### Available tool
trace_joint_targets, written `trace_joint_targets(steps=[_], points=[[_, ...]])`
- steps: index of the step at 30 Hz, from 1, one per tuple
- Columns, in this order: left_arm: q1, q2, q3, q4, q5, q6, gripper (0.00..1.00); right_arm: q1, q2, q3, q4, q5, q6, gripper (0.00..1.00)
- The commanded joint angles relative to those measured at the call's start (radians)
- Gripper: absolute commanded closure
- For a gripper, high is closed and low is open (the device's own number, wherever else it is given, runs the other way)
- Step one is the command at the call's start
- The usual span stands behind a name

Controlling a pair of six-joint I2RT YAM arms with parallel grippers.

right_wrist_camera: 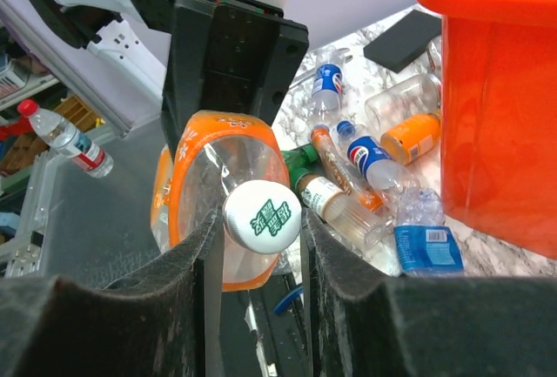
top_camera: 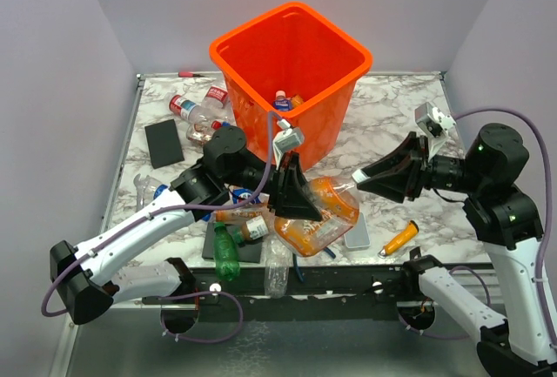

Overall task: Put the plastic bottles in the bin
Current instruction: Pick up the plastic bottle from the corner of the board.

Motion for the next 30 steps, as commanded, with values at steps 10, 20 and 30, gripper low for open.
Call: trace_joint_targets(steps=[10,20,30], points=[[-0.013,-0.083,0.092,0.157,-0.243,0.021,0.9,0.01,-0.147,-0.018,0.195,0.236,0.186,0.0],[-0.015,-0.176,-0.146,0.757,-0.783,-0.126,0.94,0.01,-0.32,-0.417,0.818,0.255,0.645,0.0],[-0.035,0.014,-0.03,0.888,-0.676,-0.252,0.96,0.008,-0.102,-0.371,1.145,0.205,0.798,0.0]])
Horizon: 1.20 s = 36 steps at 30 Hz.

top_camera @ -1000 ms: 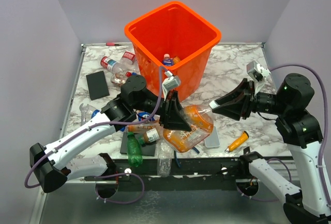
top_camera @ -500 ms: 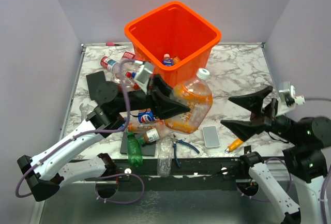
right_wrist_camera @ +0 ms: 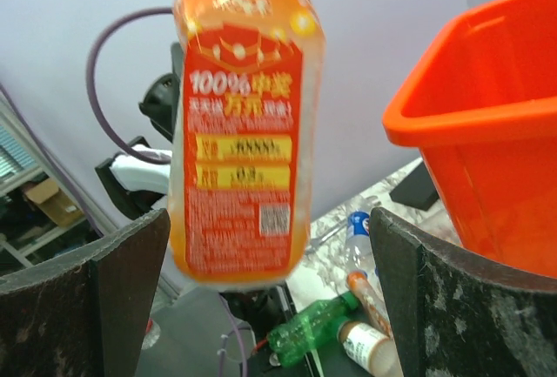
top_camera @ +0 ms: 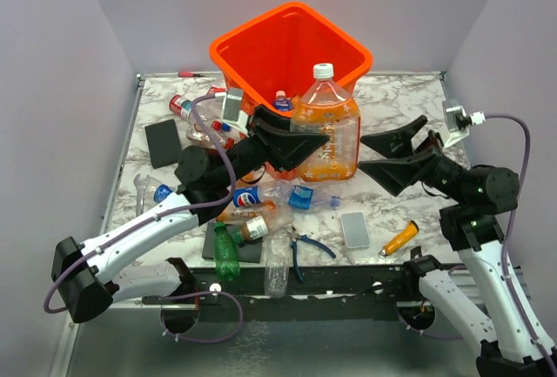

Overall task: Put the plastic bottles in the bin
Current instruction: Pick up the plastic bottle from the corner of the board.

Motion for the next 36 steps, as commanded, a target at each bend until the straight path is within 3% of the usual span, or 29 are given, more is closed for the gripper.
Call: trace_joint_targets(steps=[1,15,17,19,21,23,27,31,36], points=[[-0.02,0.03,0.062,0.12,-0.003,-0.057,0.96,0.003,0.061,0.063,0.202,-0.044,0.092,0.0],[-0.033,0.121,0.128,0.136,-0.041,-0.028,0.96,0.121,0.182,0.139,0.134,-0.127,0.071,0.02],[-0.038,0.136,0.141,0.136,-0.043,-0.028,0.95,0.176,0.194,0.158,0.066,-0.095,0.01,0.09],[-0.044,0.143,0.149,0.136,-0.044,-0.025,0.9,0.219,0.2,0.166,0.034,-0.057,-0.029,0.21],[-0.046,0.142,0.151,0.136,-0.047,-0.022,0.73,0.239,0.198,0.154,0.046,-0.037,-0.033,0.34],[-0.047,0.131,0.142,0.136,-0.055,-0.016,0.46,0.24,0.186,0.144,0.043,-0.021,-0.046,0.44],[-0.048,0.068,0.106,0.13,-0.074,0.035,0.03,0.24,0.146,0.173,-0.091,0.007,-0.171,0.52],[-0.042,-0.006,0.157,-0.06,-0.122,0.14,0.01,0.24,0.102,0.217,-0.308,0.013,-0.384,0.54],[-0.037,0.042,0.43,-0.48,-0.19,0.205,0.01,0.24,0.056,0.238,-0.541,0.061,-0.616,0.57]])
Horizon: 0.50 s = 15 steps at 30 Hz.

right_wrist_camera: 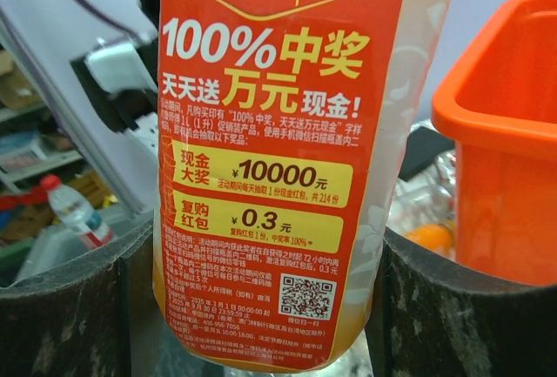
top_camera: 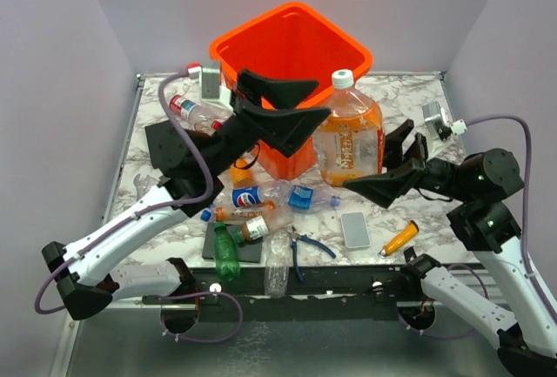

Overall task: Put the plastic bottles in the bin
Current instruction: Pick up the plastic bottle from the corner of the board.

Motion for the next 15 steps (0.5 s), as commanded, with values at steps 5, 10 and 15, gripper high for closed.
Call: trace_joint_targets(steps=[5,10,15], points=[[0.006,0.113,0.346,-0.377,0.108,0.013,0.02,0.005,-0.038,0.035,-0.272,0.063,-0.292,0.59],[0.006,0.165,0.393,-0.485,0.124,-0.011,0.11,0.004,-0.038,0.043,-0.282,0.062,-0.301,0.6],[0.006,0.18,0.392,-0.548,0.088,0.006,0.18,0.004,-0.039,0.049,-0.29,0.062,-0.299,0.61]])
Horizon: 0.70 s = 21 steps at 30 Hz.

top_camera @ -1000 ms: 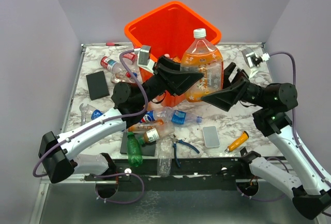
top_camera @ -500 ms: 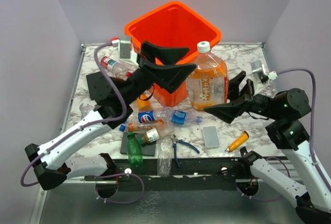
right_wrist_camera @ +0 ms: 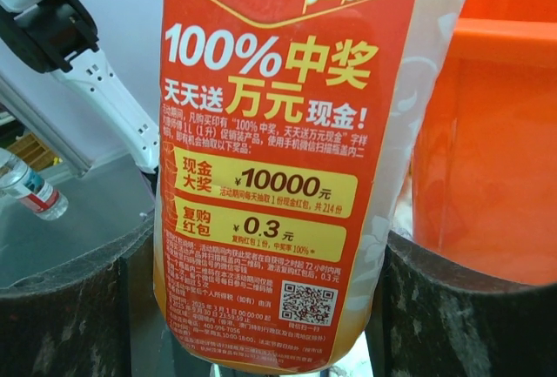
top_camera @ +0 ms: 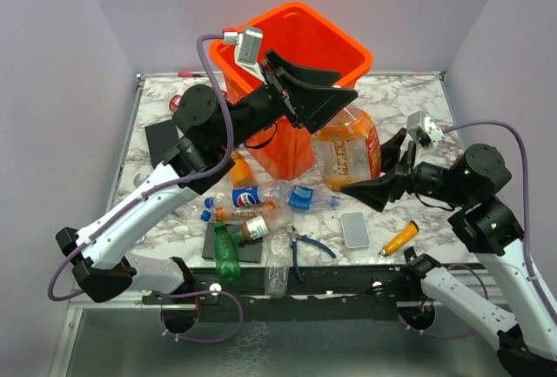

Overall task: Put the plastic bottles in the bin
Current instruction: Pick up the plastic bottle from the corner of the board.

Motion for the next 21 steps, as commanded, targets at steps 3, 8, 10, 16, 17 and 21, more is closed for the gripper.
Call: trace_joint_targets(steps=[3,8,10,16,17,21], points=[[-0.005,0.02,0.016,-0.161,-0.002,0.001,0.28,0.007,-0.005,0.034,0.021,0.004,-0.032,0.61],[-0.005,0.014,0.015,-0.192,-0.059,0.028,0.15,0.006,-0.018,0.033,0.012,0.013,-0.037,0.62],[-0.005,-0.008,0.0,-0.198,-0.111,0.052,0.04,0.007,-0.023,0.031,0.012,0.012,-0.036,0.62],[-0.004,-0.037,-0.007,-0.196,-0.15,0.074,0.01,0.007,-0.024,0.026,0.03,-0.006,-0.025,0.64],[-0.005,-0.036,-0.007,-0.196,-0.144,0.071,0.01,0.006,-0.022,0.025,0.035,-0.01,-0.021,0.64],[-0.005,-0.018,0.002,-0.186,-0.083,0.057,0.19,0.007,-0.012,0.022,0.047,-0.016,-0.018,0.64]])
